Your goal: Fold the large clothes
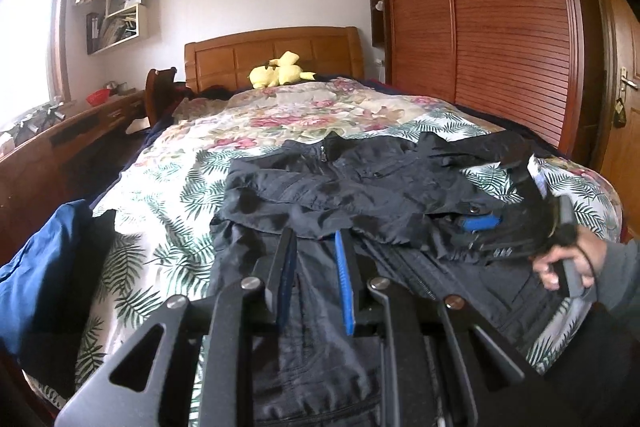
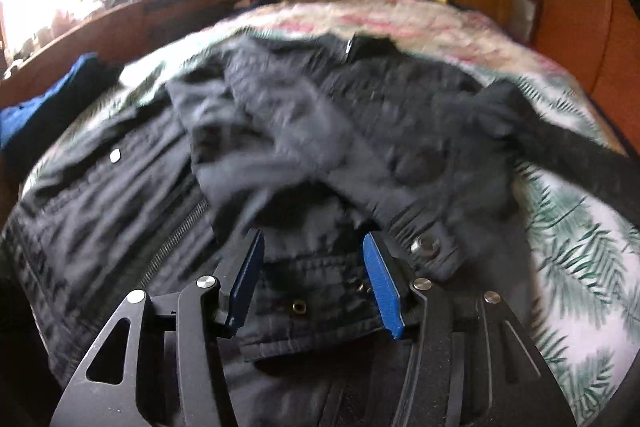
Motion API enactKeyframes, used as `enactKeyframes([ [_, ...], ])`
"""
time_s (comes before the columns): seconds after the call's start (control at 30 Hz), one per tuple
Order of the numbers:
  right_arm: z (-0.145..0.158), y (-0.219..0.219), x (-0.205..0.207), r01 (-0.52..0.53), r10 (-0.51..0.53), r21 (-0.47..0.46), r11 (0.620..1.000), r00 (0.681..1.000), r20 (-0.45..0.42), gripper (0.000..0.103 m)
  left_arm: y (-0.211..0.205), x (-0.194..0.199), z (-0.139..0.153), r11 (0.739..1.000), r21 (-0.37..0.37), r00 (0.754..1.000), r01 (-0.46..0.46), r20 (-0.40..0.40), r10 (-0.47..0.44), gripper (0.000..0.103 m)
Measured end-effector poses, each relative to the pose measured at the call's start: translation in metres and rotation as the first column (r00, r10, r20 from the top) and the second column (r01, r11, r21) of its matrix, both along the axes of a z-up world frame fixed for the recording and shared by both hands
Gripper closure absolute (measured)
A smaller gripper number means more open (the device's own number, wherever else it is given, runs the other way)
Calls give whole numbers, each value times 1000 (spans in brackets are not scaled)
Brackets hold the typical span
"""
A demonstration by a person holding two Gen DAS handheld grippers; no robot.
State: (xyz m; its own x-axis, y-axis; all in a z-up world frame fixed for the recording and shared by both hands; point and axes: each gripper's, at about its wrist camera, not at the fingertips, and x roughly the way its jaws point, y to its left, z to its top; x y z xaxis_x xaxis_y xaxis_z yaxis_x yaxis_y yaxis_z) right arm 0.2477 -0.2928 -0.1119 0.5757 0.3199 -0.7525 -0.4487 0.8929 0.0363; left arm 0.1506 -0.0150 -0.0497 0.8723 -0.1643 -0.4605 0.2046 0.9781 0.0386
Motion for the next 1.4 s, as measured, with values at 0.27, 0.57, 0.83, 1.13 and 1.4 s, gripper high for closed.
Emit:
enactKeyframes([
  [0.27, -21, 0, 2, -11, 11, 1, 1000, 998, -66, 50, -37, 32, -7, 999, 16, 999, 40, -17, -39, 86],
  [0.57, -23, -2, -1, -6, 6, 3, 1000, 999, -46, 50, -66, 93, -35, 993, -11, 992, 119, -48, -119, 86],
  [0.83, -24, 0, 0, -4, 4, -3, 1000, 999, -39, 50, -64, 122, -62, 995, -34, 993, 97, -71, -99, 86],
  [1.13, -9, -17, 0, 32, -30, 74, 997, 999, -29, 50, -57, 127, -82, 993, -63, 990, 96, -94, -101, 86],
  [1.4, 50, -82, 21, 148, -158, 141, 979, 985, 62, 43, -52, 124, -80, 991, -90, 992, 96, -78, -103, 86],
])
